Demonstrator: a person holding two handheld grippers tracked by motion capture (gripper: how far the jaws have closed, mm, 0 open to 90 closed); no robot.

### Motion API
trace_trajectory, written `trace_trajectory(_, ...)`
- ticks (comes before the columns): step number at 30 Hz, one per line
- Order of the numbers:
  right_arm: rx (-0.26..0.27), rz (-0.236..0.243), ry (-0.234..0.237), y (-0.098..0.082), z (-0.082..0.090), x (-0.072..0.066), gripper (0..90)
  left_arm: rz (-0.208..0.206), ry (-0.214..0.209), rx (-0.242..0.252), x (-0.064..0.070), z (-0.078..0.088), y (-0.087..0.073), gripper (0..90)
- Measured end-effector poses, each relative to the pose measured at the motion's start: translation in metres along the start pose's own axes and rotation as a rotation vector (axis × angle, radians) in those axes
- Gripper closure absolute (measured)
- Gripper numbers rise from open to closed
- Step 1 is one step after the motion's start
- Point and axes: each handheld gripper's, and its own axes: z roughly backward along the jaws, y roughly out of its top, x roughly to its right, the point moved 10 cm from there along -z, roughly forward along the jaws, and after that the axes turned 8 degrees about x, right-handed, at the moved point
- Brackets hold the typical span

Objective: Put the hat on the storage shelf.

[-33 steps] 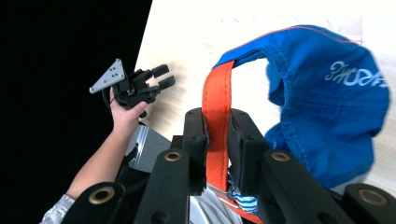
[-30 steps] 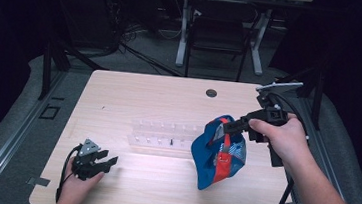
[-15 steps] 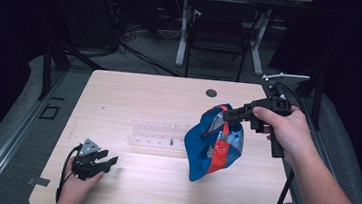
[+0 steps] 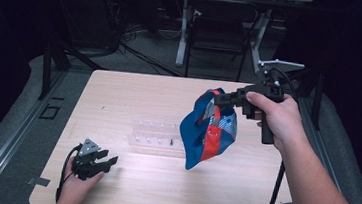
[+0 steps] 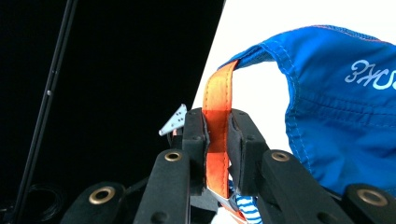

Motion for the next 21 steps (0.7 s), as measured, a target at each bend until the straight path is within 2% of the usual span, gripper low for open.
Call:
trace_trajectory(5, 0.015, 0.002, 0.018, 0.006, -0.005, -0.007, 78.2, -0.001, 0.0, 0.0, 0.0, 0.0, 0.0, 50.8)
trace_trajectory(10, 0.023, 0.002, 0.027, 0.011, -0.019, -0.014, 78.2, 0.004, -0.003, -0.002, 0.001, 0.0, 0.0, 50.8)
trace_trajectory(21, 0.056, -0.001, 0.036, 0.024, -0.042, -0.019, 78.2, 0.008, -0.013, 0.004, 0.002, 0.0, 0.001, 49.9)
